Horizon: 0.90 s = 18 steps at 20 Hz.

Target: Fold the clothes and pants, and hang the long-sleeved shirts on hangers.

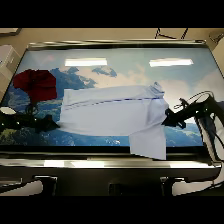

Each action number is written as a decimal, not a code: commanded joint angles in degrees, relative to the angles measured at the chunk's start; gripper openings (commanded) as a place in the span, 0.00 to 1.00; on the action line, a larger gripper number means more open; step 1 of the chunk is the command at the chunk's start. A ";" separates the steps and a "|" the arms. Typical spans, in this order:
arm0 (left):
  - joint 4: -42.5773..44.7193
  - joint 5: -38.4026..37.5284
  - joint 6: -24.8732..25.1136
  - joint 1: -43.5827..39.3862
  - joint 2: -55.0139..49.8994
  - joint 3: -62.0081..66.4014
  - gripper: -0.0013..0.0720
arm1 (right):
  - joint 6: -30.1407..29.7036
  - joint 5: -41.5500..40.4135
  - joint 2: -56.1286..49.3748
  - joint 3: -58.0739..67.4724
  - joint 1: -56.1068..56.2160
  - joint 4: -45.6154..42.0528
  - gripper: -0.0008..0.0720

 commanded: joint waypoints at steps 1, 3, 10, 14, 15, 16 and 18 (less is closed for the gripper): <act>-1.88 1.95 0.72 0.35 7.48 12.15 0.05 | -3.96 0.13 7.21 12.72 0.57 2.99 0.06; -1.90 5.84 0.63 1.27 13.51 28.48 0.05 | -6.67 -4.42 13.66 27.32 0.57 1.57 0.06; -0.44 16.74 0.44 2.95 27.10 67.14 0.05 | -5.60 -18.45 39.63 51.52 0.57 -13.16 0.06; 0.52 20.68 -0.15 2.97 34.32 66.64 0.05 | -1.49 -19.37 48.57 51.54 0.57 -16.70 0.06; 0.55 20.65 -0.59 2.95 35.36 66.64 0.05 | -0.57 -19.37 49.79 51.54 0.57 -17.25 0.06; 0.55 20.65 -2.14 2.95 36.06 66.64 0.05 | -0.46 -19.37 50.80 51.54 0.57 -17.70 0.06; 1.20 20.61 -4.02 2.95 36.76 66.64 0.05 | -0.48 -19.65 51.63 51.56 0.59 -18.29 0.06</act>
